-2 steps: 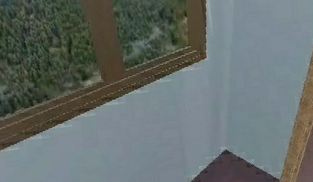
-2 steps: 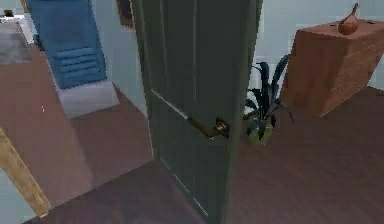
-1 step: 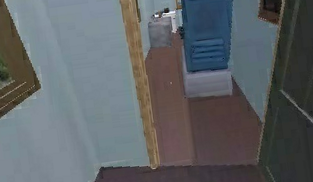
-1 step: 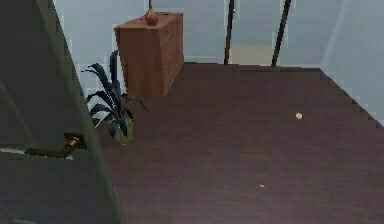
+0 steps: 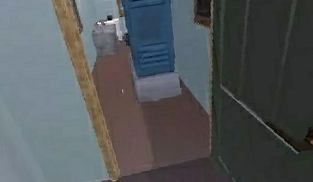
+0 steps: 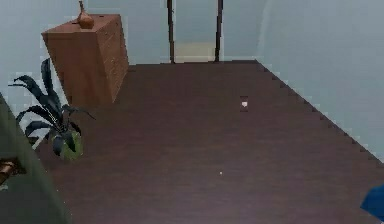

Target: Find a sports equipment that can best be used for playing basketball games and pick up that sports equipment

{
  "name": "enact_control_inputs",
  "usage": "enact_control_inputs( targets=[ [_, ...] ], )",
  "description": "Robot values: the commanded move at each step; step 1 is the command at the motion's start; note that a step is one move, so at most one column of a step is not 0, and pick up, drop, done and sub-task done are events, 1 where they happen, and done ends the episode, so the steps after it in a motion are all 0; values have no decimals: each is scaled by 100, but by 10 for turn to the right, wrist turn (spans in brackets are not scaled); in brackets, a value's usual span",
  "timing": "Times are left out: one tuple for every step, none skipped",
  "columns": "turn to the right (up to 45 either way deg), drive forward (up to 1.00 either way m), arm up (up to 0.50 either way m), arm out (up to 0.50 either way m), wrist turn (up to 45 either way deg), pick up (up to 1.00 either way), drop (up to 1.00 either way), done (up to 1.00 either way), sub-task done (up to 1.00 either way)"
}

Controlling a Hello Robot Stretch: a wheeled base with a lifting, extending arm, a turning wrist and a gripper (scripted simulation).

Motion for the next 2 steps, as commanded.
enact_control_inputs(
  targets=[
    [0,100,0,0,0,0,0,0,0],
    [150,0,0,0,0,0,0,0,0]
  ],
)
